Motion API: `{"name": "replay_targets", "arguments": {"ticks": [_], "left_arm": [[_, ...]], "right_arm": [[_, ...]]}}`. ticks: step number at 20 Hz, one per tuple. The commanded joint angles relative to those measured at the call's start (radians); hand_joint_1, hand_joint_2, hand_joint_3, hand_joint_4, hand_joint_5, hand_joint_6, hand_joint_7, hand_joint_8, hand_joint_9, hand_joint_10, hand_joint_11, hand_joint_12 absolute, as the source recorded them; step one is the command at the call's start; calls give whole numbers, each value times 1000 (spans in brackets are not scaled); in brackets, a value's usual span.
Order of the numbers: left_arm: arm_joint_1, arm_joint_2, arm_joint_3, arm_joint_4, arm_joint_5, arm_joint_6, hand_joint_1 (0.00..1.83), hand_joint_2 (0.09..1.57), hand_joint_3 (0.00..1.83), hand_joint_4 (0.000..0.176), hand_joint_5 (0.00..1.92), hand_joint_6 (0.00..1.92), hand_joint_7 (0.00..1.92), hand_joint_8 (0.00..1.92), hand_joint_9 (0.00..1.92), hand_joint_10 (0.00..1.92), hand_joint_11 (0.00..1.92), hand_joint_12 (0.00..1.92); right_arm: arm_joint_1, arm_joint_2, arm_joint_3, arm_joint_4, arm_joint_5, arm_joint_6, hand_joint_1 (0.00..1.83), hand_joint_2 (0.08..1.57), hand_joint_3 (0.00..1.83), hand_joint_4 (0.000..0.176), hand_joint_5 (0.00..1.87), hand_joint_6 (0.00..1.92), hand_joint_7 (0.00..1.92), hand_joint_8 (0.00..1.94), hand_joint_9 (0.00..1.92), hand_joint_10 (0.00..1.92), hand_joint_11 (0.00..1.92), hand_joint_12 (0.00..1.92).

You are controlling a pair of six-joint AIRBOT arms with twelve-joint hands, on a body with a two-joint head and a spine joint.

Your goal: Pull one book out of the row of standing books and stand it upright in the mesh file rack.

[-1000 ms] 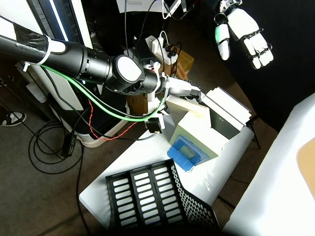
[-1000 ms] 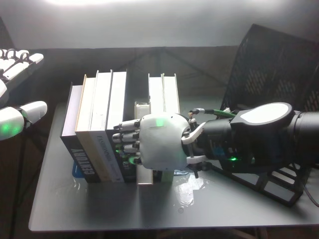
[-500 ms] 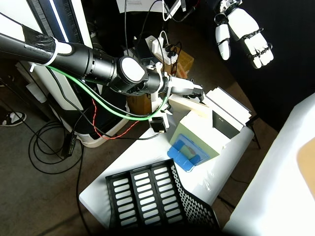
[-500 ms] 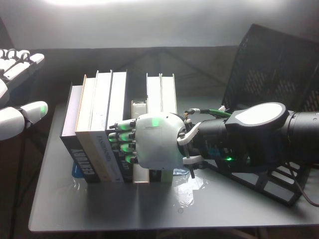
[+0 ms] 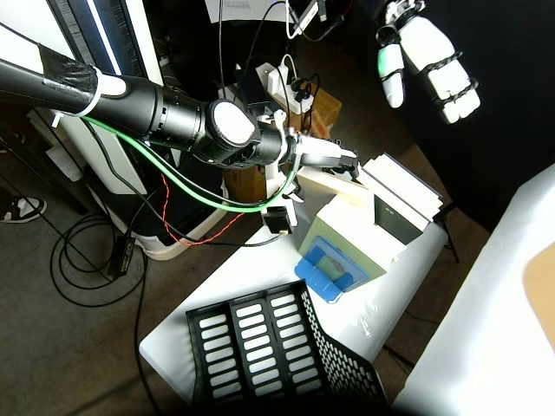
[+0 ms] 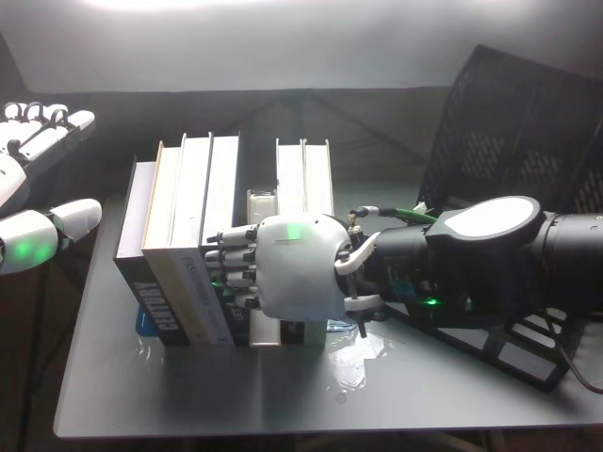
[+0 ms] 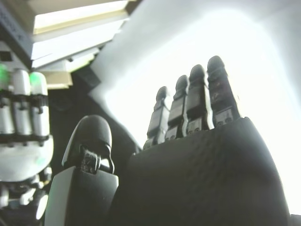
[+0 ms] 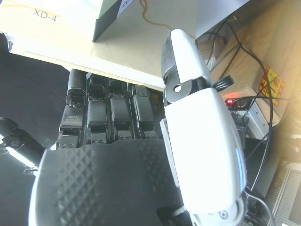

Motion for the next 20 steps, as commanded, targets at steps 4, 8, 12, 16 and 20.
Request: {"name": "replay_targets", "arguments": {"ticks": [4,8,12,16,20], "left_arm": [[-7,-15,23,-10,-107,-1,0,1397,2,101,0,0,0,0,0,0,0,0],[-8,-19,25,-7,-105,-1,43,1375,0,120,0,0,0,0,0,0,0,0],[-9,-19,24,-8,-106,-4,42,1392,2,93,0,0,0,0,0,0,0,0],[-9,-18,20,-16,-127,-6,0,1376,0,102,0,0,0,0,0,0,0,0],[-8,-8,11,-28,-148,-6,0,1380,0,94,0,0,0,0,0,0,0,0]], "right_arm": [[-35,-1,48,-22,-137,-17,1055,1119,0,0,438,17,212,0,119,21,0,699],[-35,0,45,-16,-126,-17,1055,1119,0,0,439,17,212,0,119,21,0,700],[-35,5,29,-24,-118,-17,1055,1119,0,0,439,16,212,0,119,21,0,700],[-40,8,16,-24,-117,-17,1055,1119,0,0,439,15,212,0,119,21,0,700],[-40,8,8,-26,-118,-17,1055,1119,0,0,439,15,212,0,119,21,0,701]]}}
